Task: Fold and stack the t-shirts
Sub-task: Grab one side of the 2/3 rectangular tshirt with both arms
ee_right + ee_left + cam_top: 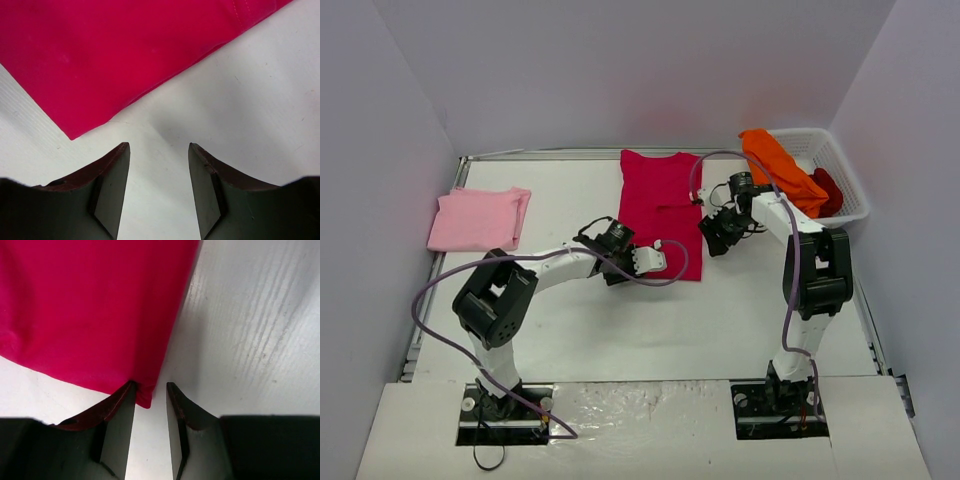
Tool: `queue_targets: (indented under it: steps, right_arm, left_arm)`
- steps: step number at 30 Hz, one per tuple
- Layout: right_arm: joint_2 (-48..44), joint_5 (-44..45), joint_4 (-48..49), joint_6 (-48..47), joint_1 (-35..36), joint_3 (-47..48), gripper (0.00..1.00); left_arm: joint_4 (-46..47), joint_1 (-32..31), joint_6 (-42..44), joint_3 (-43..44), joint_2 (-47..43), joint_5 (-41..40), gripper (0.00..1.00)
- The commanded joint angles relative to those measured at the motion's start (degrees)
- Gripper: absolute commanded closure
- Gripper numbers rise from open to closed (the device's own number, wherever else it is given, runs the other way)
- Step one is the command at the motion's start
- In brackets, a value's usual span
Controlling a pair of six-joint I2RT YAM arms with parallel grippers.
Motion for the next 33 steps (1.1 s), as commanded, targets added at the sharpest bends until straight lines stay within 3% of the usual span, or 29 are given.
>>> queue_targets:
  steps: [1,13,16,17,21,27,33]
  right_arm:
    - [-0.9,-0.8,-1.6,0.2,-0.7,1.4,0.53]
    - [-1.2,-1.4,-1.8,-0.2,-1.4,1.6,0.53]
    - [-1.7,-1.4,-1.9,-0.2,-1.5,1.5,0.53]
    - [-1.8,-1.4,-2.0,-0.2,-1.5,1.4,0.53]
    - [-2.8,-1.4,-2.1,-0.4,-1.7,1.0,0.53]
    - [-4.4,-1.6,-2.6,-0.7,-2.2,0.2,0.53]
    - [-9.7,-8.4,-4.0,-7.6,-2.2,-3.3,0.53]
  left_arm:
    - [-2.9,-0.4,1.1,3.8,0.8,-1.2,0.70]
    - [-6.2,-0.6,-0.3,7.1,3.6,-5.5,0.71]
    - [-8.2,-0.4,-0.6,7.8,4.1,-5.0,0.80]
    - [-8.3,-0.5,-0.6,7.8,3.9,-4.6,0.90]
    - [-8.9,-0.5,-1.5,8.3,4.2,-3.9,0.97]
    - [-11.3,-0.6,-2.0,9.9,5.1,-2.8,0.98]
    - [-13.2,-0.2,-2.1,9.4,2.6,1.5,0.98]
